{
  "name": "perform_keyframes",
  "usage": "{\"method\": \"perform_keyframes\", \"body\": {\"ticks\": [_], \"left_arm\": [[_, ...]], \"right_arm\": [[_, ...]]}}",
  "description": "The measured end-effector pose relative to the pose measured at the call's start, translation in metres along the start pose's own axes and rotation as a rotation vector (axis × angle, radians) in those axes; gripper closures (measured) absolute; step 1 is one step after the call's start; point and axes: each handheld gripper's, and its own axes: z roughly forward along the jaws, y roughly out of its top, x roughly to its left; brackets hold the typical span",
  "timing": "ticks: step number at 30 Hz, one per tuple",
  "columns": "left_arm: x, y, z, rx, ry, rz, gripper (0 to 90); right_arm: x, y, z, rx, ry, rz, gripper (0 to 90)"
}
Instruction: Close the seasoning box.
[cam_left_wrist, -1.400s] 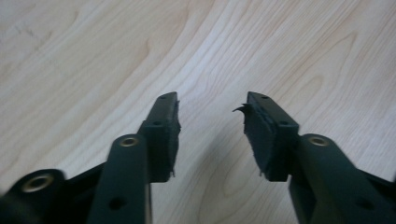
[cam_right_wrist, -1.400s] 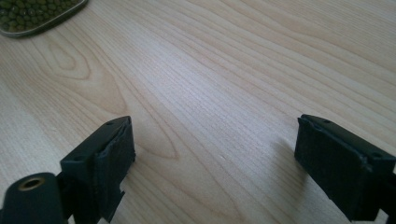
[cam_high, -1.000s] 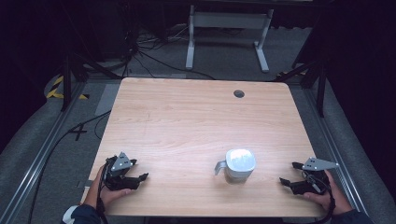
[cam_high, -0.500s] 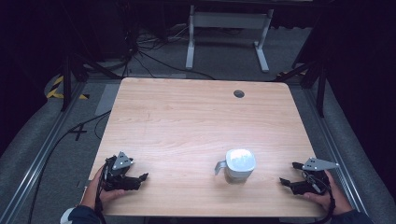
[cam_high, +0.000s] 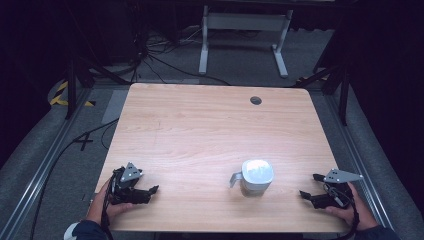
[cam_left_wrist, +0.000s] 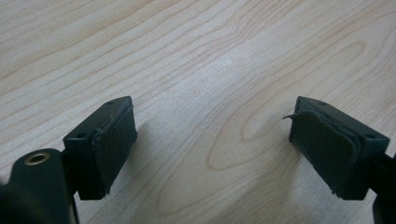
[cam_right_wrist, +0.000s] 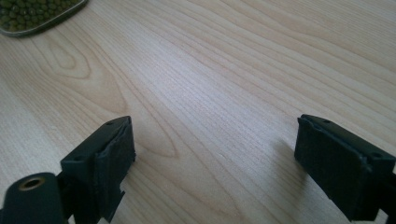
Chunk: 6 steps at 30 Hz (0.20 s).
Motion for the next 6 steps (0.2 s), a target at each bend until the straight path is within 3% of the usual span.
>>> {"method": "perform_keyframes", "body": {"ticks": [6], "left_arm": [[0.0000,0.0000,0.0000,0.000,0.000,0.000,15.1]], "right_arm": [[0.0000,-0.0007,-0.0007,-0.001,-0.003,-0.002,12.2]]}}
